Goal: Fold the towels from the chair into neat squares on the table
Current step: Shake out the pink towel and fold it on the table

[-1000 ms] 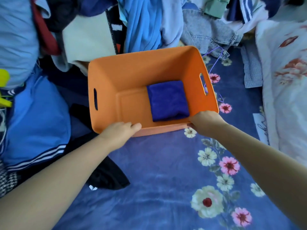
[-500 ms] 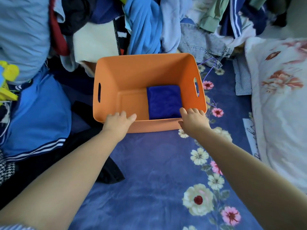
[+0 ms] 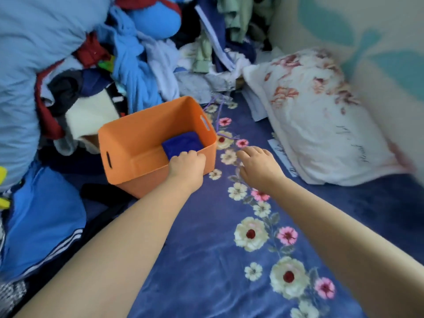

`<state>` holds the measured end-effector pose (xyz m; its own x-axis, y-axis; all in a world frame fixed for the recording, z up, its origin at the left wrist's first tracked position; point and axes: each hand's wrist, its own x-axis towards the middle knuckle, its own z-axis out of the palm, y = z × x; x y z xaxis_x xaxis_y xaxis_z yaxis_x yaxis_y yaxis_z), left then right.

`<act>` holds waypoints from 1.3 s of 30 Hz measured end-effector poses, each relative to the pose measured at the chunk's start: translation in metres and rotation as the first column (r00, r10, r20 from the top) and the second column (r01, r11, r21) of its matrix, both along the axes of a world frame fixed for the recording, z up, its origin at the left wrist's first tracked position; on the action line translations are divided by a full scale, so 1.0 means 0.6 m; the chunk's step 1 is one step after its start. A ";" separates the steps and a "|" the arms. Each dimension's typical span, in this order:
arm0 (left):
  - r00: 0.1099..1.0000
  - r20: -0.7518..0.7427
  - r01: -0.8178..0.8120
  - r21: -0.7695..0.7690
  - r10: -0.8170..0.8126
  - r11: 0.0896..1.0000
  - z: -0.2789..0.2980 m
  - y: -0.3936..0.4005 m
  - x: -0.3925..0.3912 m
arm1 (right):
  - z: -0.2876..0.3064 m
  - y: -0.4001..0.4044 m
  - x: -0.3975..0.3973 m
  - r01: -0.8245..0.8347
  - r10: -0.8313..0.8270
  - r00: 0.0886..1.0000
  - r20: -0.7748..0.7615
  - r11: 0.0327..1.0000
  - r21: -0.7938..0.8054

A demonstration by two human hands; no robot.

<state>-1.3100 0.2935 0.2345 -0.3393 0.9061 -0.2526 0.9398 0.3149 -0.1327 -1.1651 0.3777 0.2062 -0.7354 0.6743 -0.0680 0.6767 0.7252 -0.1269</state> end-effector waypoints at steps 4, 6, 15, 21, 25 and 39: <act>0.966 -0.024 0.258 0.077 -0.257 0.963 0.082 -0.006 0.123 | 0.088 -0.059 0.150 0.204 -0.194 0.975 -0.111 0.975 0.087; 0.933 -0.015 0.358 0.109 -0.358 0.927 0.115 -0.014 0.202 | 0.137 -0.093 0.245 0.306 -0.287 0.946 -0.148 0.943 0.129; 0.676 0.084 0.698 0.247 -0.732 0.673 0.204 -0.087 0.613 | 0.292 -0.311 0.699 0.657 -0.610 0.750 -0.257 0.641 0.397; 0.437 0.057 0.831 0.357 -0.898 0.427 0.248 -0.165 0.909 | 0.312 -0.498 0.976 0.836 -0.815 0.521 -0.254 0.428 0.343; 0.321 0.068 0.871 0.371 -0.945 0.323 0.263 -0.237 1.120 | 0.315 -0.609 1.156 0.916 -0.900 0.355 -0.252 0.280 0.288; 0.081 0.142 0.939 0.321 -0.987 0.123 0.238 -0.333 1.638 | 0.287 -0.801 1.624 0.991 -0.972 -0.023 -0.236 -0.054 0.126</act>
<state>-0.3274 0.0934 0.3771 0.9078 0.4193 0.0063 0.4161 -0.9026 0.1107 -0.1906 -0.1031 0.3782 0.6938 0.6939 0.1927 0.7201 -0.6672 -0.1903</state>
